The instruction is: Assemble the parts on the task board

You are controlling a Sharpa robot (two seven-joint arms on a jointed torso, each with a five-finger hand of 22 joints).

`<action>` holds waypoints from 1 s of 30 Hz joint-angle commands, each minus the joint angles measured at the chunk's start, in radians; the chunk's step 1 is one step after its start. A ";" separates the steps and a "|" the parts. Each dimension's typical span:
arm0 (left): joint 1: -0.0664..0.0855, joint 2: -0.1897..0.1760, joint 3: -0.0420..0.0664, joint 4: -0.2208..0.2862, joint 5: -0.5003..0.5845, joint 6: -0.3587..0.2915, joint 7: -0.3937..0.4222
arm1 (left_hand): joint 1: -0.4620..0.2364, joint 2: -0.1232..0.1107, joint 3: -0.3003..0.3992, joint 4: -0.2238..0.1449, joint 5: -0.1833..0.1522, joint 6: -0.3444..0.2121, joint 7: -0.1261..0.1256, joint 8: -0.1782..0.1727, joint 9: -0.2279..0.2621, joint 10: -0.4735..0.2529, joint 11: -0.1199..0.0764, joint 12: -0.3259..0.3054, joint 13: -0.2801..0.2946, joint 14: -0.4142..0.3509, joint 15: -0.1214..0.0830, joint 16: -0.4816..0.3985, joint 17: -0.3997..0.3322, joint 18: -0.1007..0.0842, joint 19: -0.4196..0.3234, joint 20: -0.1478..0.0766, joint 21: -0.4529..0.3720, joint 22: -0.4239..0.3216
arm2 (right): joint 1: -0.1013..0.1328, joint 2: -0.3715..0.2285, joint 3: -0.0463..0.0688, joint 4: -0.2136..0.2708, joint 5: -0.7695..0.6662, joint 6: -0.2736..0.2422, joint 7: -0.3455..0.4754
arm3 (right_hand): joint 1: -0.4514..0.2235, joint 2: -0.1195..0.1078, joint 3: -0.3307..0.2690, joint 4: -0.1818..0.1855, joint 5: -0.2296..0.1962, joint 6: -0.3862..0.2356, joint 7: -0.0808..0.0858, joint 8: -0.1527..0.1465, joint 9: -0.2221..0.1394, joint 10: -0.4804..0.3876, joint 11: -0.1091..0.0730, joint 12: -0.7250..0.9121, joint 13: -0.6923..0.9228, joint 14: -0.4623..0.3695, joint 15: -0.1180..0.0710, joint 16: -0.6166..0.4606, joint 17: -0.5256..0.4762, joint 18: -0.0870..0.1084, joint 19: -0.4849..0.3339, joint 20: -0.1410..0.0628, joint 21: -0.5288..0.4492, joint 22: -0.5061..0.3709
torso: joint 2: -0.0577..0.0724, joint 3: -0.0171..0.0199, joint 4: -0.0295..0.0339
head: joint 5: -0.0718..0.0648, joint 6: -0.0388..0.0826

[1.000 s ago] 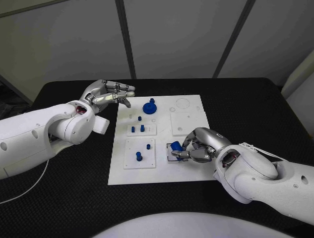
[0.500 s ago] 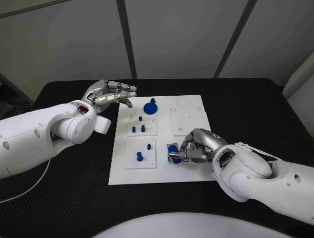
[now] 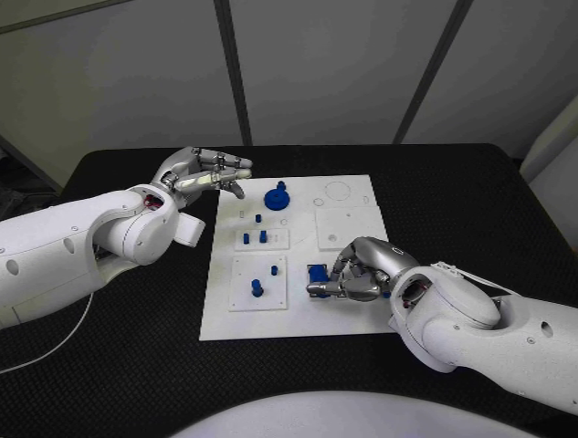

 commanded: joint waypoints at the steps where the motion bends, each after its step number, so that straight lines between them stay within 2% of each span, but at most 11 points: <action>1: 0.001 0.001 0.001 0.000 0.003 0.011 0.002 | -0.006 0.007 -0.003 -0.003 -0.004 0.000 -0.007 -0.001 -0.001 0.001 0.000 0.005 -0.001 0.002 -0.003 -0.006 -0.001 0.006 -0.003 0.002 -0.005 -0.002 | 0.001 -0.006 0.000 0.012 -0.017 -0.018 0.021 | 0.010 0.016 0.010 -0.002 0.018 -0.002 -0.004 0.006 0.003 0.014 -0.002 -0.001 0.102 0.104 0.000 0.002 0.256 -0.006 -0.004 0.003 0.000 0.003 | 0.000 0.0006 -0.0005 | 0.000 0.000; 2: 0.001 0.001 0.001 0.000 0.003 0.011 0.002 | -0.006 0.007 -0.003 -0.003 -0.004 0.000 -0.007 -0.001 -0.001 0.001 0.000 0.005 -0.001 0.002 -0.003 -0.006 -0.001 0.006 -0.003 0.002 -0.005 -0.002 | 0.001 -0.008 0.000 0.013 -0.018 -0.019 0.023 | 0.013 0.018 0.012 -0.002 0.023 -0.002 -0.004 0.007 0.004 0.015 -0.003 -0.001 0.102 0.104 0.000 0.002 0.256 -0.006 -0.003 0.003 0.000 0.004 | 0.000 0.0006 -0.0005 | 0.000 0.000; 5: 0.001 0.001 0.001 -0.001 0.003 0.011 0.002 | -0.006 0.007 -0.003 -0.003 -0.004 0.000 -0.007 -0.001 -0.001 0.000 0.000 0.005 -0.001 0.002 -0.003 -0.006 -0.001 0.006 -0.003 0.002 -0.005 -0.002 | 0.001 -0.020 0.000 0.024 -0.024 -0.024 0.032 | 0.048 0.045 0.031 -0.004 0.065 0.000 -0.007 0.012 0.010 0.017 -0.005 0.002 0.106 0.105 -0.002 0.003 0.258 -0.007 -0.001 0.002 0.002 0.007 | 0.000 0.0006 -0.0003 | 0.000 -0.001; 8: 0.001 0.000 0.001 -0.001 0.003 0.012 0.001 | -0.006 0.007 -0.003 -0.003 -0.004 0.000 -0.007 -0.001 -0.001 0.000 0.001 0.005 -0.001 0.002 -0.003 -0.006 -0.001 0.006 -0.003 0.002 -0.005 -0.002 | 0.001 -0.031 0.000 0.032 -0.029 -0.025 0.035 | 0.111 0.092 0.058 -0.008 0.090 0.002 -0.010 0.018 0.016 0.019 -0.007 0.002 0.108 0.105 -0.004 0.003 0.259 -0.007 0.000 0.000 0.003 0.010 | 0.000 0.0003 -0.0009 | 0.001 -0.001; 10: 0.000 0.000 0.001 -0.001 0.003 0.012 0.000 | -0.005 0.008 -0.002 -0.002 -0.004 0.000 -0.007 -0.001 -0.001 0.000 0.001 0.006 -0.002 0.002 -0.003 -0.006 -0.001 0.006 -0.003 0.002 -0.005 -0.002 | 0.001 -0.037 0.000 0.036 -0.031 -0.024 0.036 | 0.146 0.105 0.064 -0.013 0.098 0.003 -0.011 0.022 0.019 0.020 -0.009 0.002 0.109 0.105 -0.005 0.004 0.260 -0.007 0.001 -0.001 0.003 0.011 | 0.000 0.0000 -0.0010 | 0.000 -0.002; 18: -0.001 -0.001 0.001 -0.002 0.003 0.012 -0.001 | -0.005 0.009 -0.002 -0.002 -0.004 0.000 -0.007 -0.001 -0.001 -0.001 0.001 0.006 -0.002 0.002 -0.003 -0.006 -0.001 0.006 -0.003 0.002 -0.005 -0.002 | 0.001 -0.052 0.000 0.046 -0.034 -0.021 0.042 | 0.177 0.109 0.061 -0.014 0.110 0.002 -0.012 0.025 0.023 0.020 -0.010 0.002 0.110 0.106 -0.006 0.004 0.262 -0.008 0.002 -0.002 0.004 0.014 | 0.000 0.0005 0.0004 | 0.000 -0.002; 24: -0.002 -0.002 0.001 -0.003 0.003 0.012 -0.002 | -0.005 0.009 -0.002 -0.002 -0.004 0.000 -0.007 -0.001 -0.001 -0.001 0.001 0.006 -0.002 0.002 -0.003 -0.006 -0.001 0.006 -0.003 0.002 -0.005 -0.002 | 0.001 -0.060 0.000 0.050 -0.035 -0.013 0.046 | 0.180 0.108 0.059 -0.014 0.112 0.002 -0.012 0.025 0.024 0.021 -0.010 0.003 0.111 0.106 -0.006 0.005 0.262 -0.008 0.003 -0.002 0.005 0.015 | 0.000 -0.0010 0.0002 | 0.000 -0.004; 30: -0.003 -0.002 0.001 -0.004 0.003 0.011 -0.004 | -0.005 0.011 -0.001 -0.002 -0.003 0.000 -0.007 -0.001 -0.001 -0.002 0.001 0.006 -0.002 0.001 -0.003 -0.006 -0.001 0.005 -0.003 0.002 -0.005 -0.002 | 0.001 -0.059 0.000 0.041 -0.035 -0.005 0.045 | 0.197 0.113 0.058 -0.014 0.114 0.001 -0.013 0.027 0.026 0.021 -0.010 0.003 0.112 0.106 -0.007 0.005 0.263 -0.008 0.003 -0.003 0.006 0.017 | 0.001 -0.0011 0.0002 | -0.001 -0.004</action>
